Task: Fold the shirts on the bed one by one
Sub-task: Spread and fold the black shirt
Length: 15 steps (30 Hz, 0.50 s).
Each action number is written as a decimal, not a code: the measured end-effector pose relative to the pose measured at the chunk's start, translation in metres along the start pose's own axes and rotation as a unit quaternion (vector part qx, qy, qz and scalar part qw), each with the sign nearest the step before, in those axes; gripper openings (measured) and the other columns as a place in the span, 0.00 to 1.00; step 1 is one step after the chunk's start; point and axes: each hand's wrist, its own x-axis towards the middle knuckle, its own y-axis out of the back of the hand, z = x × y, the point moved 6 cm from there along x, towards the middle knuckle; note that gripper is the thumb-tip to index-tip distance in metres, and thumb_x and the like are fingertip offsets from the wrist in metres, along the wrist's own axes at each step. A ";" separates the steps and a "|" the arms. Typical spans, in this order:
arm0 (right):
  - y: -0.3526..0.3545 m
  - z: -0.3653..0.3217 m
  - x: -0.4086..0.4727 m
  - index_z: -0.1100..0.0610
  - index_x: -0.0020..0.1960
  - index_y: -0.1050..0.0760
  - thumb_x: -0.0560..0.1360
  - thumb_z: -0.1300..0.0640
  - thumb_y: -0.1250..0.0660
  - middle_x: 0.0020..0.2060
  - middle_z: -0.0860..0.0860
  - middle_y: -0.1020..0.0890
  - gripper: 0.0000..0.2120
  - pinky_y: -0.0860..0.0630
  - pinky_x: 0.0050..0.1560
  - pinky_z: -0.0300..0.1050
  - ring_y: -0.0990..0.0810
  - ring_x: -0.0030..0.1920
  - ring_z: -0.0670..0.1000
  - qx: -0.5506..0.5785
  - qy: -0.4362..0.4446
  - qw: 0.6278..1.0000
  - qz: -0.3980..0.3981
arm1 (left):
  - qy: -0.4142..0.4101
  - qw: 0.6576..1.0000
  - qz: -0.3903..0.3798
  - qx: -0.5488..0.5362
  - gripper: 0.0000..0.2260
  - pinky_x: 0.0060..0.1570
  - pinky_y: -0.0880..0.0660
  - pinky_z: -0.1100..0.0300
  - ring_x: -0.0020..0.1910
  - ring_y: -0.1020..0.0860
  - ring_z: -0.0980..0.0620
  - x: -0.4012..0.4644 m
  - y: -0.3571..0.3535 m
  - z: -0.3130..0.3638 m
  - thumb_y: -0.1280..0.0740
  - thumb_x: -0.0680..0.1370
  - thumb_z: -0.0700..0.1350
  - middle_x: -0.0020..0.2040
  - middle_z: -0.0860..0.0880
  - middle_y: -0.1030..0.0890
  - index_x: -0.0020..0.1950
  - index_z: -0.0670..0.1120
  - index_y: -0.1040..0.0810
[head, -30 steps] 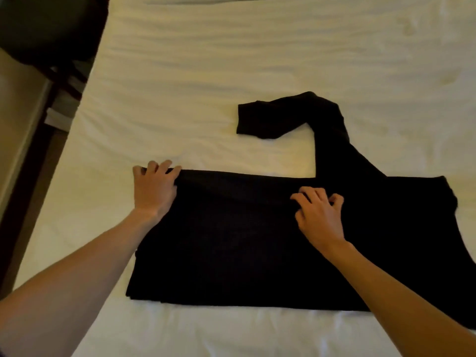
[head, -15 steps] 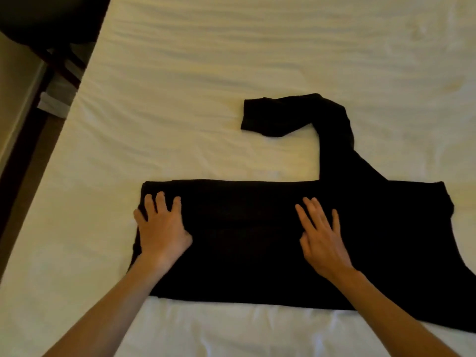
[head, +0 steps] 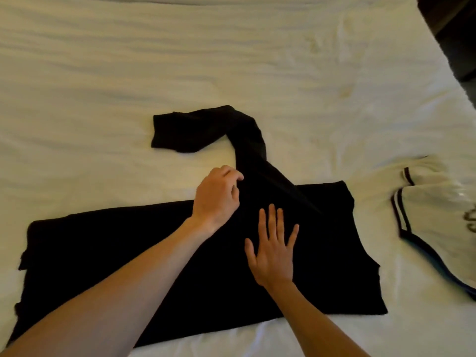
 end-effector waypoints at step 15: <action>-0.003 0.006 0.004 0.53 0.81 0.51 0.78 0.38 0.45 0.81 0.53 0.52 0.38 0.57 0.75 0.69 0.55 0.80 0.55 0.069 0.015 0.997 0.010 | -0.308 0.841 -0.221 0.385 0.09 0.77 0.55 0.37 0.45 0.23 0.49 0.108 -0.035 0.057 0.34 0.70 0.52 0.37 0.51 0.22 0.44 0.48 0.25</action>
